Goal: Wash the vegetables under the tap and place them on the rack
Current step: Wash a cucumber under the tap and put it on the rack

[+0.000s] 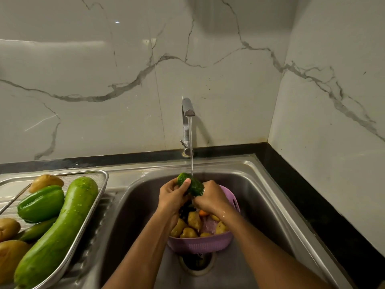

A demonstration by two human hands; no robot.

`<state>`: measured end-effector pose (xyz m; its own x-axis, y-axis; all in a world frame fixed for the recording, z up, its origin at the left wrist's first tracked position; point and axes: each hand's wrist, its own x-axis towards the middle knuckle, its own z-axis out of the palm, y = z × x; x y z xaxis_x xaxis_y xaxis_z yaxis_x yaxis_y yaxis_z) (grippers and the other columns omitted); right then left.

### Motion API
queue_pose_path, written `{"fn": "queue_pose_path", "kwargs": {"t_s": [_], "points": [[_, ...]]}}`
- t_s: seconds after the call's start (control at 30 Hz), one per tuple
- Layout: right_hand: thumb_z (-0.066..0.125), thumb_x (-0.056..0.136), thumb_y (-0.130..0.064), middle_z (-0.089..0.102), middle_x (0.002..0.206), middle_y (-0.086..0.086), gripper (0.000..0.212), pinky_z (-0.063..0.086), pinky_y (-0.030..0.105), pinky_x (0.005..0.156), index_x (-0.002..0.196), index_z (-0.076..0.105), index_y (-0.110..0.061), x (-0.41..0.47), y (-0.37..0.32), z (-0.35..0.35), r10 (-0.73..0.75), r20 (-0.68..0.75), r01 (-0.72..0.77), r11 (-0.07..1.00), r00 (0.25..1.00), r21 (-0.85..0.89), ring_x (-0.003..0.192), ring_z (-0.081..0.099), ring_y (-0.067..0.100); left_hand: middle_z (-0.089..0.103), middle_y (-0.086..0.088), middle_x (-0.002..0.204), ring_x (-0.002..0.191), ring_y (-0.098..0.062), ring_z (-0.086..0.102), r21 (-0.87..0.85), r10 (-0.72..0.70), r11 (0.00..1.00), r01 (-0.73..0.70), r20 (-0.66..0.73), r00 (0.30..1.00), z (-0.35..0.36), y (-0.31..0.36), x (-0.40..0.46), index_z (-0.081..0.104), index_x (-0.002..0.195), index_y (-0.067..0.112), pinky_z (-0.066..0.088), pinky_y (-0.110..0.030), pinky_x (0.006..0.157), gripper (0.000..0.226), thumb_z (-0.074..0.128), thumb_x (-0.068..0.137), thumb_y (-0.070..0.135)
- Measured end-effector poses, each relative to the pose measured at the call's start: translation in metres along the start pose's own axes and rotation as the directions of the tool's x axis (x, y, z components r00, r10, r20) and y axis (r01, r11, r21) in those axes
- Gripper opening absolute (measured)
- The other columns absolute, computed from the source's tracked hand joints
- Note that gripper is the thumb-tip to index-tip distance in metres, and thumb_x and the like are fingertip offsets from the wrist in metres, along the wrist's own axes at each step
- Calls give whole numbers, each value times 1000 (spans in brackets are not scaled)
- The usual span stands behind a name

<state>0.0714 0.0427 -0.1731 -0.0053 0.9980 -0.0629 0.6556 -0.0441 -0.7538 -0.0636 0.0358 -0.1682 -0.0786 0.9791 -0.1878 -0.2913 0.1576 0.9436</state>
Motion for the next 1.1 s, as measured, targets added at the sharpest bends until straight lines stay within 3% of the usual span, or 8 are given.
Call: {"fn": "queue_pose_path", "kwargs": {"t_s": [0.27,0.47,0.63,0.73,0.87,0.97,1.03,1.1], "points": [[57,82,-8,48,53,-3,38,25,21,40,46,60,-19,-6,-2,-15,191,457,-399,816,869,419,38,33,8,77,-7,110,103,-19,75,138,131,979,-150,134,982,9,-11,-3,63,124,15,61,-38,91,30,71,95,18],[48,87,-8,40,48,-7,38,20,19,36,50,48,-19,1,6,-21,172,667,-526,764,724,374,35,25,6,64,-3,113,101,-10,65,345,227,898,-272,165,960,16,-11,-5,42,127,18,55,-20,78,24,48,108,31],[70,81,-6,54,61,-1,7,30,19,41,81,65,-10,-1,14,-31,197,541,-361,908,818,215,42,36,7,67,-2,108,101,-15,65,459,130,877,-141,56,990,2,-11,4,59,119,19,57,-35,88,29,48,107,43],[82,84,-34,58,68,1,37,33,19,43,108,70,-9,-1,15,-36,97,436,-282,880,895,382,48,41,8,67,-2,101,90,-13,61,599,51,800,-29,-20,998,-5,-8,4,64,113,16,50,-33,77,36,42,106,44],[57,99,-58,65,69,-6,43,48,20,51,93,69,-17,-13,-2,-33,19,-109,36,873,994,486,59,59,9,73,1,88,84,-14,69,623,242,762,-180,-16,970,-6,-2,-12,69,87,27,58,-40,86,43,40,106,52],[46,106,-50,67,71,-6,41,52,16,58,83,66,-22,-23,-8,-19,-177,-530,313,933,829,179,66,65,4,73,5,79,77,-5,71,558,513,710,-430,9,858,-1,1,-34,68,83,35,59,-33,75,41,39,108,50],[44,107,-45,63,67,-9,40,47,14,55,82,66,-23,-26,-7,-15,-254,-583,339,940,772,40,62,63,2,72,4,77,75,-6,70,629,518,668,-397,-11,855,-2,0,-36,66,81,32,58,-33,74,48,33,108,54],[43,106,-48,64,69,-8,45,50,24,62,84,71,-20,-28,-2,-12,-145,-424,134,989,894,-55,67,64,6,70,3,80,78,-12,68,813,376,547,-201,-25,926,-10,-3,-29,66,84,26,57,-37,80,58,24,108,57]]}}
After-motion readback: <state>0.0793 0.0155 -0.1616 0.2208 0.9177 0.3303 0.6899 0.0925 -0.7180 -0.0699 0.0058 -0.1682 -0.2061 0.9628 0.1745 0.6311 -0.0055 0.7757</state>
